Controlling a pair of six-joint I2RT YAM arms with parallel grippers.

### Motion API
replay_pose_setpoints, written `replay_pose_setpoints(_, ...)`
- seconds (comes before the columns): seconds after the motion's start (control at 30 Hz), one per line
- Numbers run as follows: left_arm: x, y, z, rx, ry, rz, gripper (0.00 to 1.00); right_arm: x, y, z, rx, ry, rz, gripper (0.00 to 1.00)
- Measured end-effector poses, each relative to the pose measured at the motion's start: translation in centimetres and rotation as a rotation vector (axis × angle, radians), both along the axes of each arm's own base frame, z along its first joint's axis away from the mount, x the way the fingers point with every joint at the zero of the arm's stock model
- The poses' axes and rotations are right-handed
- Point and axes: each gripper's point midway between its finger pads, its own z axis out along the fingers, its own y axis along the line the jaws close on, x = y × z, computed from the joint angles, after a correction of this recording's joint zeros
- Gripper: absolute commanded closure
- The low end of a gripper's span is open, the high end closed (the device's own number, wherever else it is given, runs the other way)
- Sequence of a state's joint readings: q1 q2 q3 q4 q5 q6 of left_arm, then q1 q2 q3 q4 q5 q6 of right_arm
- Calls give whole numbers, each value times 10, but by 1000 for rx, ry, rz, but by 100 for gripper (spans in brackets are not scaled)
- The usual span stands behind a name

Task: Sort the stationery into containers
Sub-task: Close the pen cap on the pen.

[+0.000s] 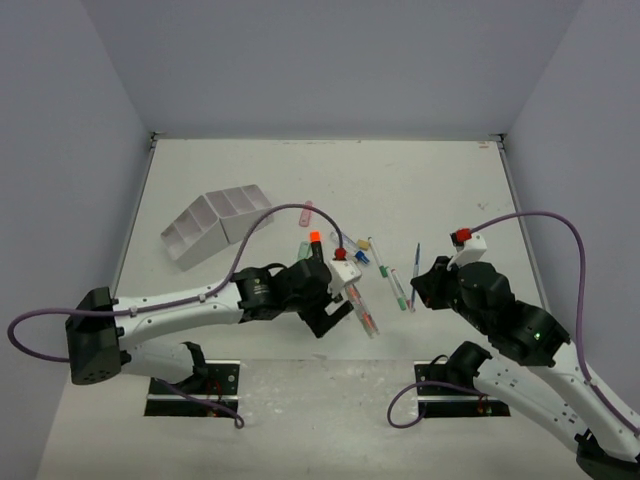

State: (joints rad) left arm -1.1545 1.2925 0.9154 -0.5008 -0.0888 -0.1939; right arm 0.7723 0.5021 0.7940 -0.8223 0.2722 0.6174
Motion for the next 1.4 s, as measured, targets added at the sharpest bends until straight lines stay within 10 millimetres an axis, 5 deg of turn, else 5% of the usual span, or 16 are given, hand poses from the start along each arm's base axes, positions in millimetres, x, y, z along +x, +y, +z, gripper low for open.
replay_pose_setpoints(0.13,21,28,-21,-20,109,357,0,0,0,0,2,-2,0,100)
replay_pose_setpoints(0.47,-43,35,-40,-53,190,842,0,0,0,1,0,-7,6,100)
replay_pose_setpoints(0.73,-58,33,-58,-74,287,1202,18,-2,2,3,19,-23,18,100)
replay_pose_setpoints(0.97,-70,37,-61,-79,379,1341,40,-3,5,5,33,-29,38,100)
replay_pose_setpoints(1.1,-78,35,-63,-63,431,1365,60,-6,6,9,52,-42,53,100)
replay_pose_setpoints(1.4,-89,34,-80,16,457,1389,57,-10,8,16,85,-70,86,100)
